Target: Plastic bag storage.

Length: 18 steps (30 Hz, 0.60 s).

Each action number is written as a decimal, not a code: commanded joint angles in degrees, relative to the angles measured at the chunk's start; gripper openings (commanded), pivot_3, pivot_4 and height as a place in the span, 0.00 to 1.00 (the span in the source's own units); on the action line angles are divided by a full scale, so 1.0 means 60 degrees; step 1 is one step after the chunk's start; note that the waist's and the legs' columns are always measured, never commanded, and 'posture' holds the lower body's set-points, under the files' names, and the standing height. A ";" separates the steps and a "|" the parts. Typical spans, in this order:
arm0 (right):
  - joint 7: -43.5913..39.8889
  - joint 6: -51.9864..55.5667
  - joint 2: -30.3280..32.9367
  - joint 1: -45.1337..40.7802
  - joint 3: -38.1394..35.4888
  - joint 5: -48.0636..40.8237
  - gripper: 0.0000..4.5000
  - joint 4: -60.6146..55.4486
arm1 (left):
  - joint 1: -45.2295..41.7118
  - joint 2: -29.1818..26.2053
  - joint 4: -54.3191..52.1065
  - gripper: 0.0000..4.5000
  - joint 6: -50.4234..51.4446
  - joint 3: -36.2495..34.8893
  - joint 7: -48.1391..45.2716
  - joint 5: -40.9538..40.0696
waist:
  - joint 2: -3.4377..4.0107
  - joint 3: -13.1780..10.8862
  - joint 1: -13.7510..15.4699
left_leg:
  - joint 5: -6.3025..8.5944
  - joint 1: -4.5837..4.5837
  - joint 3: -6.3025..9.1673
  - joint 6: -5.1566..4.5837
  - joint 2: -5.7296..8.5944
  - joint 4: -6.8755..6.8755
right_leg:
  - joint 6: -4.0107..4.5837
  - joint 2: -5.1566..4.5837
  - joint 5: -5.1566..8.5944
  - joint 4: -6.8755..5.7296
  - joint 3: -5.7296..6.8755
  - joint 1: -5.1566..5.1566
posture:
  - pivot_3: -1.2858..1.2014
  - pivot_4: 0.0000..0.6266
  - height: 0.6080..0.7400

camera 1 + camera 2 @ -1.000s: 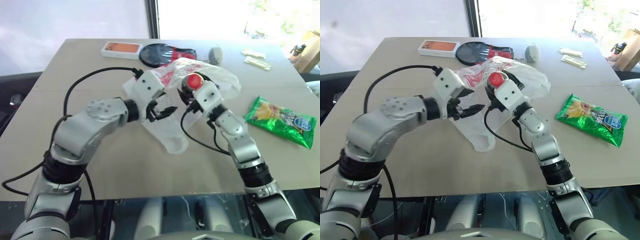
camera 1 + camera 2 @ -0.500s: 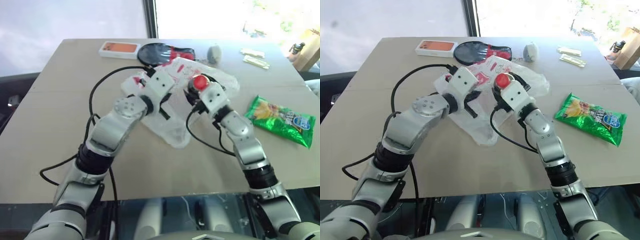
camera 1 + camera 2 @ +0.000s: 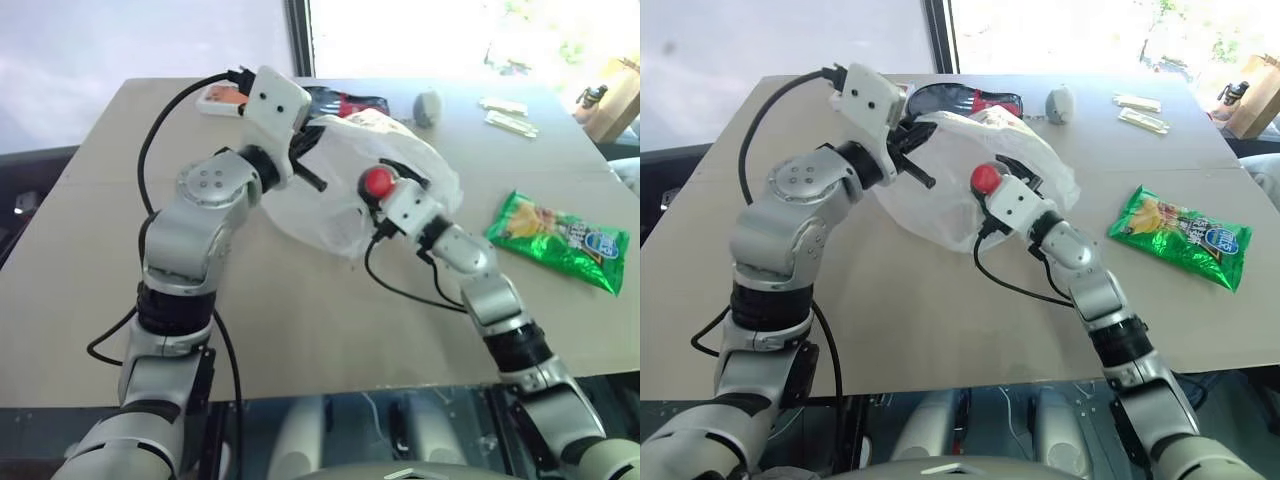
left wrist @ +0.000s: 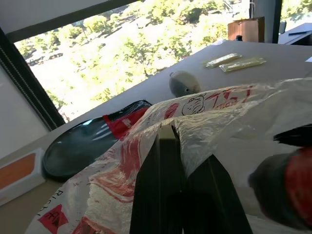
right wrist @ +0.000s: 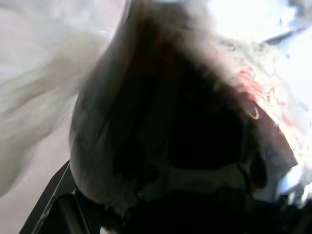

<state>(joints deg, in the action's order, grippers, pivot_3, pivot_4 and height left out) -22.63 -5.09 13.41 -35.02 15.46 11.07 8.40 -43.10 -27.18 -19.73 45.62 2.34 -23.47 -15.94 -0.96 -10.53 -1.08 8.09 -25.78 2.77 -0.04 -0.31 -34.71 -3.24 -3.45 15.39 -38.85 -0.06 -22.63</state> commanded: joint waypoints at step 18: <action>-0.0864 -0.2178 -0.0395 -0.4521 0.0655 0.1093 0.99 0.5575 | 0.0390 0.1376 -0.1265 0.00 0.2355 -0.1587 0.1010 -0.2196 | -0.0004 -0.0003 -0.0063 | -0.0002 -0.0002 0.0009 0.0005 0.0003 0.0012 | 0.0003 -0.0002 -0.0001 0.0003 0.0004 -0.0001 | 0.52 0.24 1.00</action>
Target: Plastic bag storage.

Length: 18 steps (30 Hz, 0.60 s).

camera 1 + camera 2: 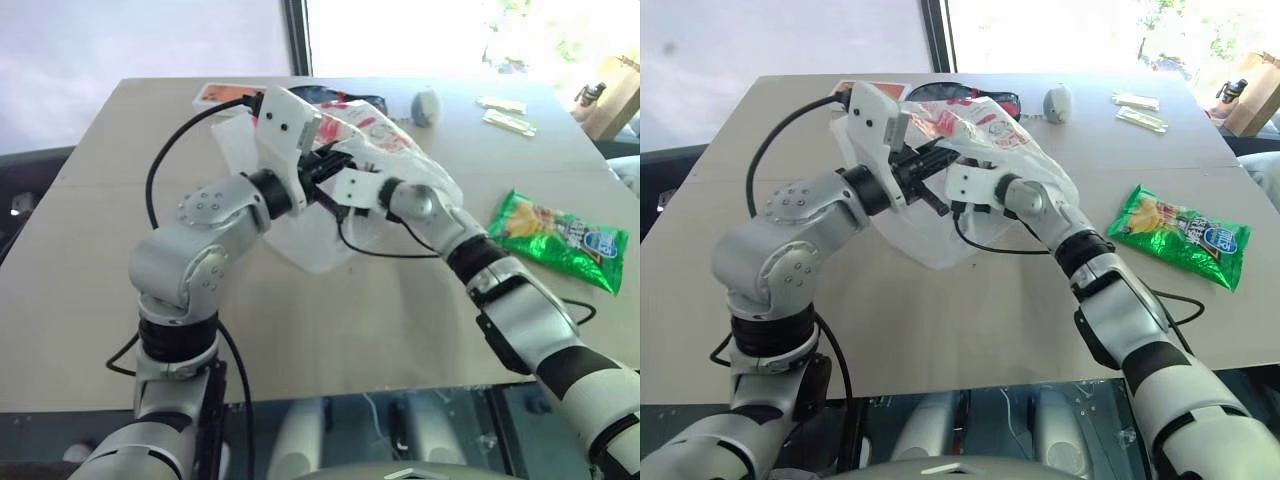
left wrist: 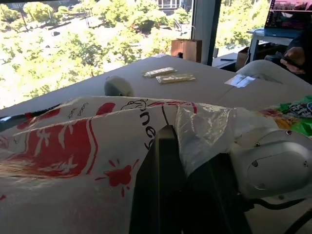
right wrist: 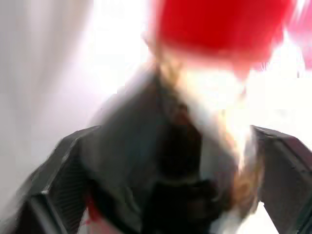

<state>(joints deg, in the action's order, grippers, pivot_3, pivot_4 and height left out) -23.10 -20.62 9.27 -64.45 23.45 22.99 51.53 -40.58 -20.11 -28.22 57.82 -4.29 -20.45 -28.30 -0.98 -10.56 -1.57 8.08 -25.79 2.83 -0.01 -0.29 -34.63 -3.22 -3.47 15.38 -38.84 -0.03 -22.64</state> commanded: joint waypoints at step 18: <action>-0.3252 1.0448 0.3912 0.5896 -0.4482 -0.4374 0.99 -1.4650 | -0.1022 0.1021 0.2584 0.00 0.0622 -0.1589 0.1281 -0.0788 | -0.0002 0.0001 0.0208 | 0.0003 -0.0006 0.0012 -0.0006 0.0004 -0.0033 | -0.0003 -0.0008 0.0000 -0.0011 0.0018 0.0019 | 0.52 0.24 1.00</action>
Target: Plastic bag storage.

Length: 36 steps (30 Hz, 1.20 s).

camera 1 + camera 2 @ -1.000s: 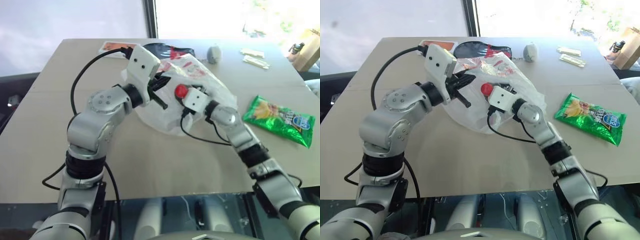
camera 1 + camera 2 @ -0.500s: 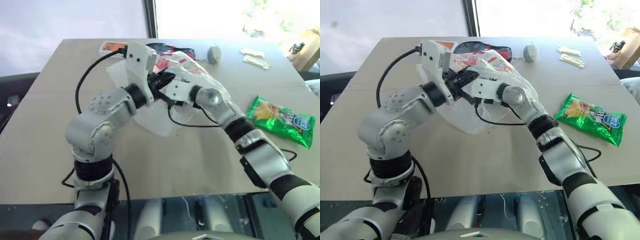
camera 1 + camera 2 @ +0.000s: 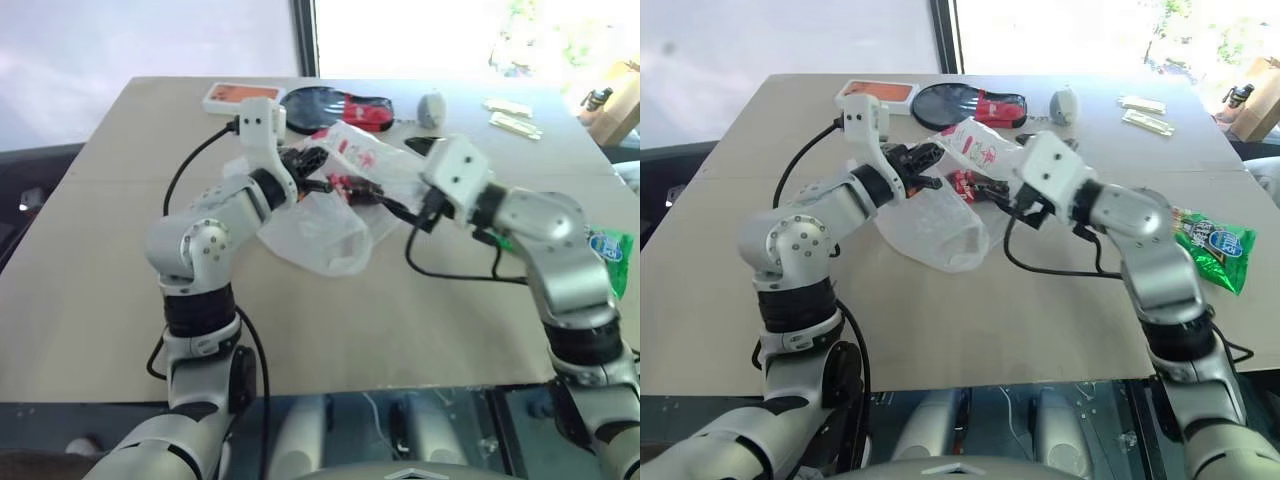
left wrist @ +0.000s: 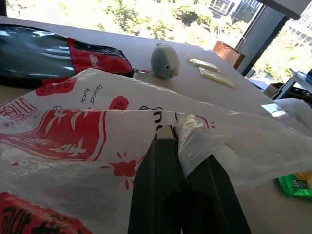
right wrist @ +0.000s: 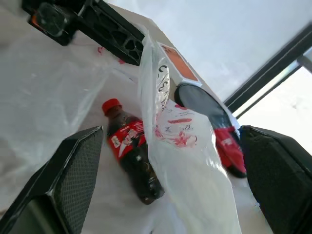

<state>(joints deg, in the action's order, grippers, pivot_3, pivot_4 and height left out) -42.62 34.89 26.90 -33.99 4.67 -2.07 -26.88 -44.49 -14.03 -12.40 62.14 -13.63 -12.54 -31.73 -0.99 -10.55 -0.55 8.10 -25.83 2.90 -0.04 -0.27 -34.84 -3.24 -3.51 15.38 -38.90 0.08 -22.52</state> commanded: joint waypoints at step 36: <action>-0.0475 -0.2684 0.4563 0.6030 -0.3753 -0.0730 0.01 -0.1155 | -0.0635 0.0110 0.0306 0.00 -0.0204 -0.0151 0.0459 -0.0434 | -0.0006 -0.0006 -0.0014 | 0.0020 0.0035 0.0012 -0.0029 0.0008 -0.0050 | -0.0047 -0.0009 0.0012 0.0054 0.0012 0.0098 | 0.52 0.24 1.00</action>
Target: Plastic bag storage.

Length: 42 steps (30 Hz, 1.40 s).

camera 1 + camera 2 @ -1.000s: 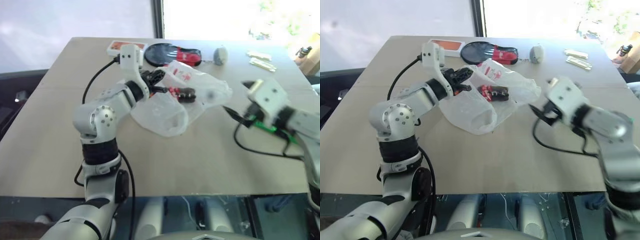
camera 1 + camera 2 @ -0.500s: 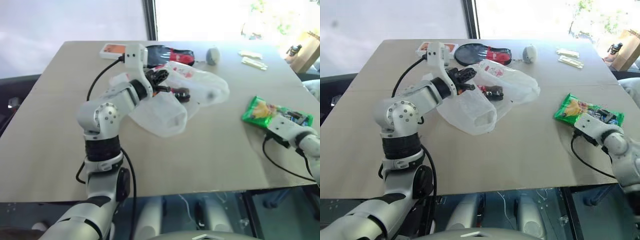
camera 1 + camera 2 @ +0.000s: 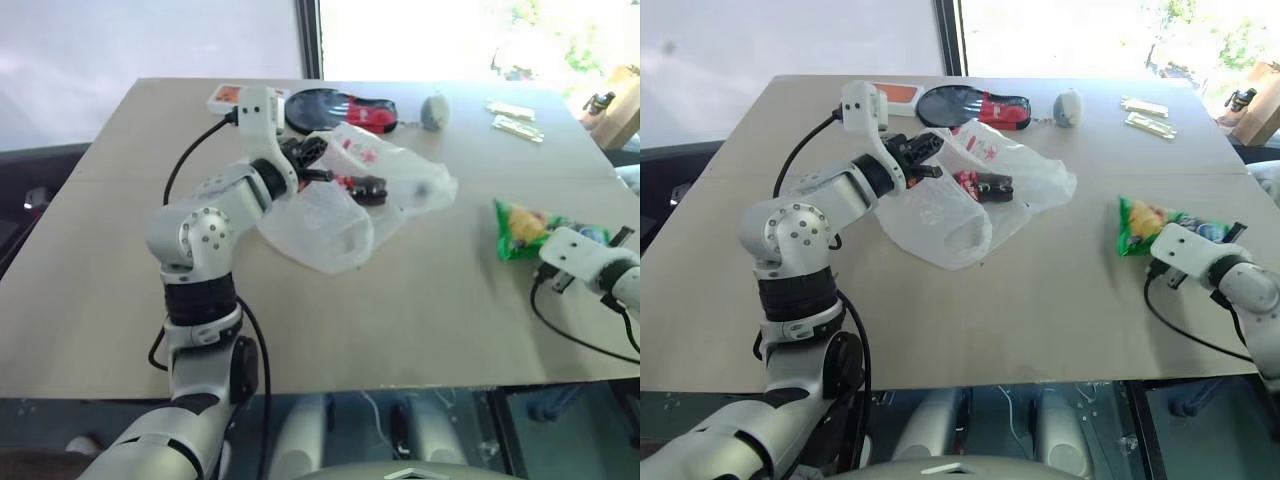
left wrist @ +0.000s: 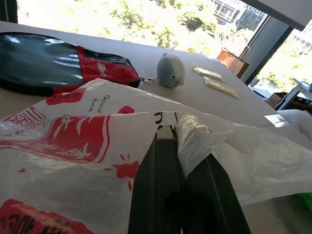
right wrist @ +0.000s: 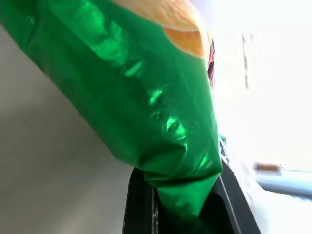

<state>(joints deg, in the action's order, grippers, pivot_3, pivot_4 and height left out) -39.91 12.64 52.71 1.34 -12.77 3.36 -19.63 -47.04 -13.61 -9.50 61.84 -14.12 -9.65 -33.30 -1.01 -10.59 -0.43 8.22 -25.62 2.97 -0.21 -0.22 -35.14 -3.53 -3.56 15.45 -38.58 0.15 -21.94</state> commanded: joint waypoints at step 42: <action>0.2457 -0.0806 -0.6411 -0.9440 0.7413 0.3437 0.01 0.5995 | -0.0025 -0.2913 -0.1374 0.00 0.2501 0.0079 -0.2730 -0.2969 | -0.0048 -0.0028 -0.0046 | -0.0022 -0.0021 0.0031 0.0042 0.0000 0.0063 | 0.0033 0.0002 -0.0022 0.0070 0.0032 -0.0025 | 0.52 0.24 1.00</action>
<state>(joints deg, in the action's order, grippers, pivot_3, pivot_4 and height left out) -28.28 9.66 14.12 -52.96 33.36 22.35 15.28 -46.97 -30.41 -15.27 75.78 -12.41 -25.48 -49.19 -1.29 -10.76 -0.71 8.08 -25.75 3.14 0.04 -0.21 -34.76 -3.33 -3.56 15.31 -38.16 0.32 -22.09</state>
